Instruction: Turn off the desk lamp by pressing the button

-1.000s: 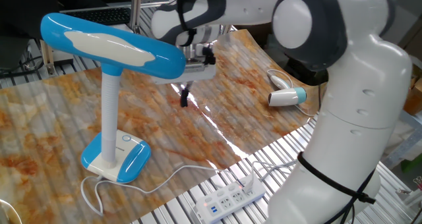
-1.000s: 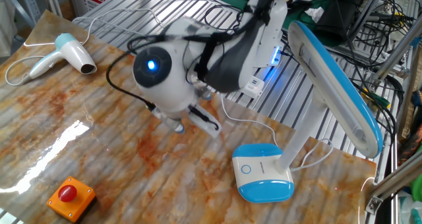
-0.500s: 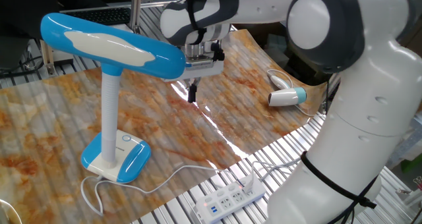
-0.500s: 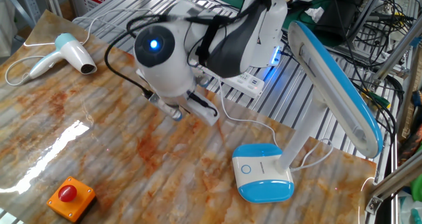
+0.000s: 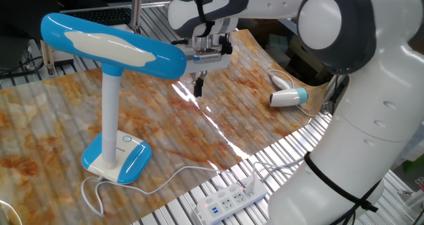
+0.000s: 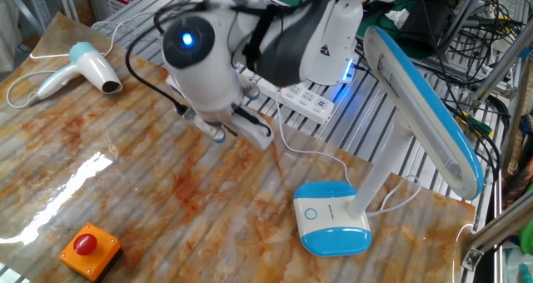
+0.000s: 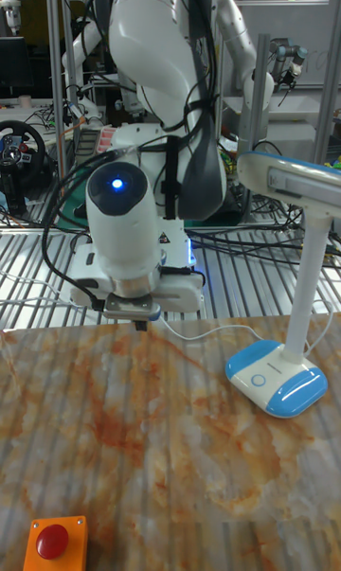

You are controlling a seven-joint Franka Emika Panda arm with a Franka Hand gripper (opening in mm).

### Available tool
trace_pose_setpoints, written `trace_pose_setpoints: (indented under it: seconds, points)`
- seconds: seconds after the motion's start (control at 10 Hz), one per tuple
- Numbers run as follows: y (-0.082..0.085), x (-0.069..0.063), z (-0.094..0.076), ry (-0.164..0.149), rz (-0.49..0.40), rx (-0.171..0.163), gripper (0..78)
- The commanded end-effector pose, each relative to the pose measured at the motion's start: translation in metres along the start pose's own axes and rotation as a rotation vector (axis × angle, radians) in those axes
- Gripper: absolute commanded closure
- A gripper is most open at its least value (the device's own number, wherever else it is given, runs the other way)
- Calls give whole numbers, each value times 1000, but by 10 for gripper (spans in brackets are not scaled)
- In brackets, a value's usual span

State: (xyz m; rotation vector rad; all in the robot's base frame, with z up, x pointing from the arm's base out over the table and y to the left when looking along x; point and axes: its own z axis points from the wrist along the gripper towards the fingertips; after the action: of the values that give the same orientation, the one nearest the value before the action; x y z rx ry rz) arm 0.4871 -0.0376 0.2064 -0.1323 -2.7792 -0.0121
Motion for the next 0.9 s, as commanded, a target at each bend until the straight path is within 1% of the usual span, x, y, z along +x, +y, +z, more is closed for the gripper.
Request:
trace_pose_setpoints:
  seconds: [0.1,0.2,0.3,0.4,0.5,0.6,0.8,0.9]
  points:
    - [0,0,-2,-85,-8,91,776]
    - [0,0,-2,-143,-19,150,776]
    - [0,0,-2,-167,-22,146,776]
    - [0,0,-2,-163,-24,128,776]
    - [0,0,-2,-136,-18,64,776]
    - [-1,1,-4,-107,-15,19,776]
    - [-6,7,-33,-80,-14,25,776]
    - [-10,7,-45,-77,-15,24,776]
